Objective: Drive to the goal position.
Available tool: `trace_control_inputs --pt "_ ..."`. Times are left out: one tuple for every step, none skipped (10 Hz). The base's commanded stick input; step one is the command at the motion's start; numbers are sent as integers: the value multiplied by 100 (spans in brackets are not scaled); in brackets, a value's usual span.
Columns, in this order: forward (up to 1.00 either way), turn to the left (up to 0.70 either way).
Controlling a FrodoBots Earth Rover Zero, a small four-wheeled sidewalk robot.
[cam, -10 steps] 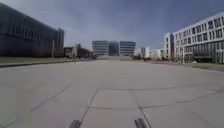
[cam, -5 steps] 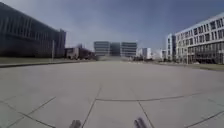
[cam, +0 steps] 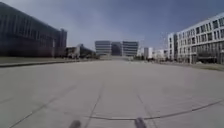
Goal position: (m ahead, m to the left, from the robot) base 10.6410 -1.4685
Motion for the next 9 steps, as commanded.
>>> trace_control_inputs --pt "100 0" --pt "100 0" --pt "100 0" --pt "100 0" --pt "100 0" --pt "100 0" --pt "100 0" --pt "100 0" --pt "100 0"
